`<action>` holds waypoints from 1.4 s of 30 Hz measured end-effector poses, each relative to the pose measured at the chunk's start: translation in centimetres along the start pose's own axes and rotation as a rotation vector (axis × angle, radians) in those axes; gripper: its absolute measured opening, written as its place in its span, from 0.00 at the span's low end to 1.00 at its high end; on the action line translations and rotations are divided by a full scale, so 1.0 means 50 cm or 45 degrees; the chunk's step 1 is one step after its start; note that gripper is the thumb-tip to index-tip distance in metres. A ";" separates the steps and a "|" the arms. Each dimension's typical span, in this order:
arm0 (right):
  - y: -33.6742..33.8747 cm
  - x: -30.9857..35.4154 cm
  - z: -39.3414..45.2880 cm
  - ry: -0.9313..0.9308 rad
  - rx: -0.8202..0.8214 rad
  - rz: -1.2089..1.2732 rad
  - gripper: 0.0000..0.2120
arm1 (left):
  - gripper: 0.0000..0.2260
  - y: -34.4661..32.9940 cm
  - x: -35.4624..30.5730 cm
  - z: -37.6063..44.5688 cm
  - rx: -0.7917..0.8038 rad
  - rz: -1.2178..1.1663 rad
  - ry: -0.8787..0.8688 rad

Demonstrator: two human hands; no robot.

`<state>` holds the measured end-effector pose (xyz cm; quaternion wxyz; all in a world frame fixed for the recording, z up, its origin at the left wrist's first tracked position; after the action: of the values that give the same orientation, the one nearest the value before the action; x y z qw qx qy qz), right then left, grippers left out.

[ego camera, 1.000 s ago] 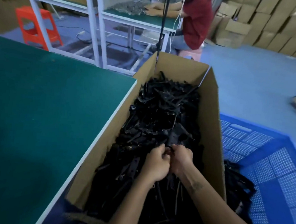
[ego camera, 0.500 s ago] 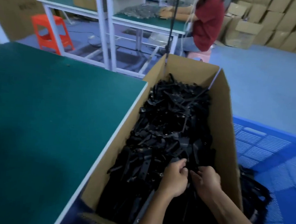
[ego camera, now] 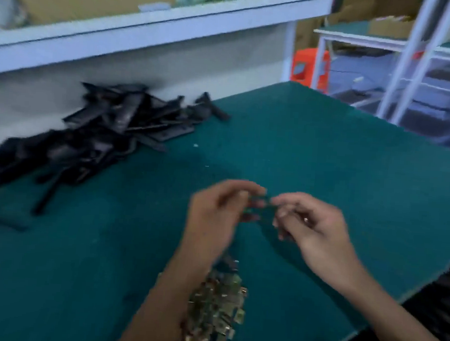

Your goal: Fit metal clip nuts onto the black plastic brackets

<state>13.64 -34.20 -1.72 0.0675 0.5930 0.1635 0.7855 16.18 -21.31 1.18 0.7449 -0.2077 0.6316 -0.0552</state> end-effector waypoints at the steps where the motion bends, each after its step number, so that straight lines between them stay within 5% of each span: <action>1: -0.041 -0.005 0.040 -0.026 0.119 -0.026 0.13 | 0.09 0.112 -0.055 -0.021 -0.158 -0.026 0.011; 4: -0.152 -0.024 0.171 -0.025 0.295 -0.261 0.12 | 0.13 0.350 -0.060 -0.027 -0.799 0.009 -0.241; 7: -0.257 -0.033 0.308 0.156 0.315 -0.562 0.12 | 0.14 0.396 -0.031 -0.018 -0.928 0.014 -0.317; 14: -0.437 -0.007 0.586 0.366 0.252 -1.026 0.19 | 0.10 0.399 -0.014 -0.001 -0.842 0.235 -0.326; 17: -0.489 -0.005 0.650 0.453 0.598 -1.430 0.28 | 0.14 0.400 -0.016 -0.005 -0.824 0.226 -0.319; 21: -0.527 -0.008 0.676 0.604 0.591 -1.791 0.19 | 0.17 0.396 -0.017 0.000 -0.829 0.244 -0.257; 26: -0.509 0.008 0.687 0.652 0.510 -1.878 0.17 | 0.16 0.394 -0.025 -0.003 -0.829 0.240 -0.232; 31: -0.436 0.035 0.701 0.435 0.552 -1.481 0.18 | 0.16 0.393 -0.027 -0.005 -0.812 0.244 -0.242; 37: -0.345 0.086 0.671 0.391 0.224 -1.286 0.09 | 0.14 0.399 -0.024 -0.005 -0.779 0.291 -0.256; 39: -0.328 0.096 0.628 0.265 0.153 -0.983 0.06 | 0.13 0.395 -0.024 -0.007 -0.755 0.285 -0.258; 42: -0.323 0.122 0.501 -0.127 0.446 -0.283 0.10 | 0.08 0.392 -0.031 -0.013 -0.705 0.285 -0.310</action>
<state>34.34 -12.81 4.48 0.0576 0.6122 0.3584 0.7024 11.74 -3.15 -4.89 0.7316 -0.3368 0.5478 0.2262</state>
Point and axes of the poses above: each hand's wrist, its own z-axis towards the middle knuckle, its own y-axis out of the back of the hand, x = y × z, the point moved 1 cm from there along z, towards the middle knuckle, and after that the axes turned 12 degrees about -z, right-handed, at the moved point
